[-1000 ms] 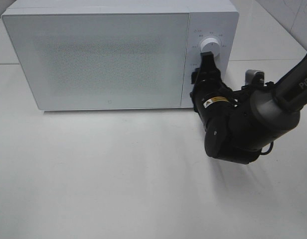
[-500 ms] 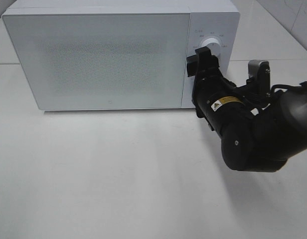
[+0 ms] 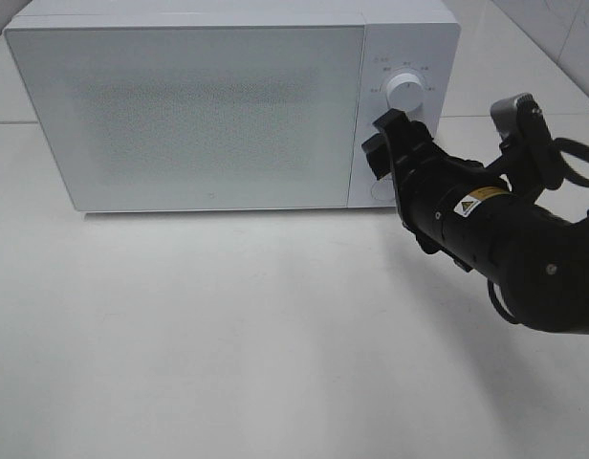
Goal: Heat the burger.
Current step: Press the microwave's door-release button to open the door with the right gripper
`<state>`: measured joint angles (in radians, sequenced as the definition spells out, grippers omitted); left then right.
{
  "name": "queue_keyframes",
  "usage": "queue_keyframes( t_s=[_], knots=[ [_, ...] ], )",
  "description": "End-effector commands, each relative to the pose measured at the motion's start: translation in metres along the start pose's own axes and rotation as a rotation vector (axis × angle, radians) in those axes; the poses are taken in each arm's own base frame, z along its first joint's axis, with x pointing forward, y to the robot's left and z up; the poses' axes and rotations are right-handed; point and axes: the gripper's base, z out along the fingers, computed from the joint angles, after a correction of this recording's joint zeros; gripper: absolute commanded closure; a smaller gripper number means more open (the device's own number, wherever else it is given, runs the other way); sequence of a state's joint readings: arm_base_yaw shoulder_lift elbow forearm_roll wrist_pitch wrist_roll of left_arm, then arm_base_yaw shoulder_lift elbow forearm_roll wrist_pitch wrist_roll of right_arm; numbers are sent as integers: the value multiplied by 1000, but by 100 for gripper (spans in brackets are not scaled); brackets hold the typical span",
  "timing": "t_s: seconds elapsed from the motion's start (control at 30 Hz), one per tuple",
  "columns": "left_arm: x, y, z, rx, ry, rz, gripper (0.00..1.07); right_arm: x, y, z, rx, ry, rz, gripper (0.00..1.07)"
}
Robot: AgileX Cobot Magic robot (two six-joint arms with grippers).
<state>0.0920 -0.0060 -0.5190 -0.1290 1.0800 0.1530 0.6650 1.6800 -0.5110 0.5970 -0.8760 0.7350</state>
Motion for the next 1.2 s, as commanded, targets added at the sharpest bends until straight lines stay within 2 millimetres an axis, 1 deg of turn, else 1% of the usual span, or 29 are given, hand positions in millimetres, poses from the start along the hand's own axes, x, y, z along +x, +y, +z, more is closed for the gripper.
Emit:
queue_keyframes(
  t_s=[0.03,0.1,0.13,0.2,0.23,0.3,0.33,0.37,0.43,0.47,0.53,0.57,0.63,0.67,0.73,0.77,0.83,0.87,0.9,0.93,1.0,1.03,1.1,1.17,1.2],
  knots=[
    [1,-1,-2,-1,-28,-6,7,0,3,-4,3,35,-76,32],
    [1,-1,-2,-1,-28,-6,7,-1,9,-13,15,100,-204,32],
    [1,-1,-2,-1,-28,-6,7,-1,9,-13,15,100,-204,32],
    [1,-1,-2,-1,-28,-6,7,-1,12,-19,22,160,-299,32],
    [1,-1,-2,-1,-28,-6,7,-1,12,-19,22,160,-299,32],
    [1,-1,-2,-1,-28,-6,7,0,15,-26,26,222,-388,32],
    [1,-1,-2,-1,-28,-6,7,0,15,-26,26,222,-388,32],
    [1,-1,-2,-1,-28,-6,7,0,16,-30,25,259,-443,32],
    [1,-1,-2,-1,-28,-6,7,0,16,-31,24,273,-465,32],
    [1,-1,-2,-1,-28,-6,7,1,16,-35,24,308,-519,32],
    [1,-1,-2,-1,-28,-6,7,0,16,-36,27,325,-545,32],
    [1,-1,-2,-1,-28,-6,7,-1,14,-39,40,378,-589,32],
    [1,-1,-2,-1,-28,-6,7,-2,13,-39,44,407,-618,32],
    [1,-1,-2,-1,-28,-6,7,-5,15,-40,43,457,-674,32],
    [1,-1,-2,-1,-28,-6,7,-6,16,-40,45,489,-709,32],
    [1,-1,-2,-1,-28,-6,7,-10,18,-41,51,538,-769,32],
    [1,-1,-2,-1,-28,-6,7,-10,19,-42,55,564,-796,32],
    [1,-1,-2,-1,-28,-6,7,-11,23,-45,63,623,-866,32],
    [1,-1,-2,-1,-28,-6,7,-11,23,-45,63,623,-866,32],
    [1,-1,-2,-1,-28,-6,7,-14,28,-47,65,655,-931,32],
    [1,-1,-2,-1,-28,-6,7,-15,29,-49,68,668,-950,32],
    [1,-1,-2,-1,-28,-6,7,-18,32,-53,79,698,-997,32],
    [1,-1,-2,-1,-28,-6,7,-19,33,-56,88,716,-1012,32],
    [1,-1,-2,-1,-28,-6,7,-25,35,-66,104,742,-1056,32],
    [1,-1,-2,-1,-28,-6,7,-25,35,-66,104,742,-1056,32]
  ],
)
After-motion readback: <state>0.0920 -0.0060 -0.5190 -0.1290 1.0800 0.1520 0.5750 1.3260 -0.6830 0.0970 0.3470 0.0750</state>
